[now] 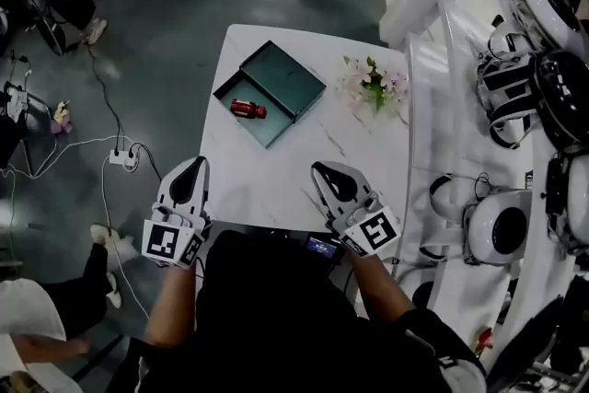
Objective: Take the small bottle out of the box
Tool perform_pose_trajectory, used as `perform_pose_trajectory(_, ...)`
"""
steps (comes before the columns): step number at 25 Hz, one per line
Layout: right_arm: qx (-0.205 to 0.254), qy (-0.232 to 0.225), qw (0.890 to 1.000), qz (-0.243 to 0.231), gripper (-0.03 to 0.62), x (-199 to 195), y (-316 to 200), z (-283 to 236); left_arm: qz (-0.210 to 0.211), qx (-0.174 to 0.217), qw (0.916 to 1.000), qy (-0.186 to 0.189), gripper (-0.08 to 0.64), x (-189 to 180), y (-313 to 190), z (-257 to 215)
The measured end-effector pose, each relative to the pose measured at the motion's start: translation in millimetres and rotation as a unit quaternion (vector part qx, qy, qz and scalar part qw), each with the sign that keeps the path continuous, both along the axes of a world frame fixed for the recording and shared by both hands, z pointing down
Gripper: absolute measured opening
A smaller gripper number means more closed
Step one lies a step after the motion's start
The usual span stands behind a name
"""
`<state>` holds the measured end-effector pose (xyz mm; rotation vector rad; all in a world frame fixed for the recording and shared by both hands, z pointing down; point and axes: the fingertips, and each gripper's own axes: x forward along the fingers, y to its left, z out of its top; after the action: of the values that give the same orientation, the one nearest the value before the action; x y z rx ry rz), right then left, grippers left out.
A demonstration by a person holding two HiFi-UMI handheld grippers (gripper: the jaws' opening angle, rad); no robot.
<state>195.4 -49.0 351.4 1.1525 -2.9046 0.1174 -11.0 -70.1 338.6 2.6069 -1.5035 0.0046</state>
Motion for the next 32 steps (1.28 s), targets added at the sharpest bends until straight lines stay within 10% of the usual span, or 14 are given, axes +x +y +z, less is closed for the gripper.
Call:
perform_pose_trajectory(10,-0.049,0.148,0.986,-0.053,0.118,-69.7,-129.2,42.7,0.056,-0.053,0.9956,-0.053,0.015,-32.1,-105.0,81.1)
perform_pose_trajectory(25,-0.264,0.444,0.83,-0.21,0.239,-138.3,-184.7,233.2,0.125,-0.161,0.9789,0.017,0.015,-59.6,-154.3,198.3)
perform_pose_trajectory(32,-0.302,0.488,0.787,-0.226,0.239,-144.3,-183.5,269.3,0.162,-0.158,0.9741,-0.013,0.015,-69.0,-150.3,217.4)
